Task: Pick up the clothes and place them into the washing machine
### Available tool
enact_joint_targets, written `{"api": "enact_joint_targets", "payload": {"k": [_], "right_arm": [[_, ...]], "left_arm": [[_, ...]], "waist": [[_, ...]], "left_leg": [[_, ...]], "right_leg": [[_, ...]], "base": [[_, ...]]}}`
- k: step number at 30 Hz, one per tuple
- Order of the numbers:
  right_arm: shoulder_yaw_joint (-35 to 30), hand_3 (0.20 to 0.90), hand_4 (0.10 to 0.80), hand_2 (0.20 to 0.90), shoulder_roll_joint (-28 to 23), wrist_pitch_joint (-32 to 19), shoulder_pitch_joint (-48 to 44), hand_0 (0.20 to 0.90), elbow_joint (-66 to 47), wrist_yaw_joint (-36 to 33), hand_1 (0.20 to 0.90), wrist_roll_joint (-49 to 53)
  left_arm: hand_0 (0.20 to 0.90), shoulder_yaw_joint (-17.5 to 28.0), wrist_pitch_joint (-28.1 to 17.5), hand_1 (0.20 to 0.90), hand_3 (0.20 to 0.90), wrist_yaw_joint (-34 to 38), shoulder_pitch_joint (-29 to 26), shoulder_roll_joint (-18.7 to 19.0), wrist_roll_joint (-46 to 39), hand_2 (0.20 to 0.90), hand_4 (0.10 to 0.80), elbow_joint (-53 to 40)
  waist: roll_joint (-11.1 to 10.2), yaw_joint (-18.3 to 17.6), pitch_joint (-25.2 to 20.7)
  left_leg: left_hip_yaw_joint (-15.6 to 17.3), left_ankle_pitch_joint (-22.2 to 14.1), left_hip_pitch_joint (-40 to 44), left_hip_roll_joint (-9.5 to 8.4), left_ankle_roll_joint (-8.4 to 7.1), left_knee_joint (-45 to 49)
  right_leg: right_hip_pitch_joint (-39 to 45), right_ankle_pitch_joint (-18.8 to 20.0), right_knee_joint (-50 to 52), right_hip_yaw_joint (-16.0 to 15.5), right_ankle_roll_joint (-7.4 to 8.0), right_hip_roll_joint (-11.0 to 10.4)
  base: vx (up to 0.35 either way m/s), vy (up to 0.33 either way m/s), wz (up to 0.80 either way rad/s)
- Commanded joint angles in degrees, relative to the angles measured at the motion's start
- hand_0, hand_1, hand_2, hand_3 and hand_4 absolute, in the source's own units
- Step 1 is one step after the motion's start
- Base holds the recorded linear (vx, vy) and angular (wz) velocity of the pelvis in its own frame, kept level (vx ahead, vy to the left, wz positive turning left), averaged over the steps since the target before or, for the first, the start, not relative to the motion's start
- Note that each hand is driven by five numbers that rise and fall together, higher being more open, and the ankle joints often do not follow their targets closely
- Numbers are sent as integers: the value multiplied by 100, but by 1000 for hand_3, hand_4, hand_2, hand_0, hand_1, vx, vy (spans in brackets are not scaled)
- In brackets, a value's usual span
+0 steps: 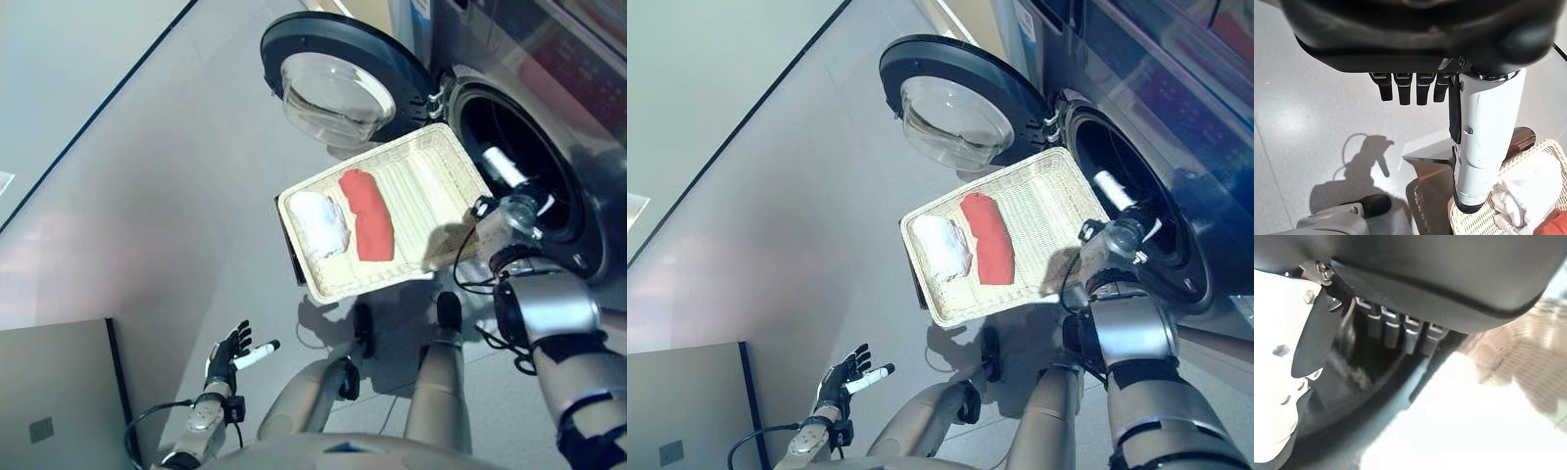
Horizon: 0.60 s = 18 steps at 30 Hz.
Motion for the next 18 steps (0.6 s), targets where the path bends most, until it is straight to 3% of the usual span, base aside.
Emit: {"api": "enact_joint_targets", "payload": {"k": [1, 13, 18], "right_arm": [[528, 900, 800, 900, 71, -165, -447, 900, -145, -111, 900, -904], [1007, 900, 800, 900, 391, -149, 295, 900, -961, 173, 900, -1723], [1007, 900, 800, 900, 491, -173, 782, 900, -1233, 170, 900, -2032]], "left_arm": [[900, 655, -118, 900, 900, 156, -112, 374, 14, 900, 800, 216], [900, 828, -151, 900, 900, 116, -90, 370, -54, 900, 800, 268], [900, 883, -155, 900, 900, 123, -133, 344, -50, 900, 800, 410]], "waist": [[-232, 185, 29], [-516, 90, 132], [-737, -8, 186]], "left_leg": [[-195, -249, -545, 169, -560, 496], [-250, -214, -597, 203, -558, 559], [-300, -213, -495, 244, -563, 555]], "right_leg": [[492, 82, -495, -342, -250, -8], [518, 139, -521, -409, -258, 46], [690, 167, -592, -468, -250, 63]], "base": [[0, 0, 0], [-4, -6, 3], [4, -23, 0]]}}
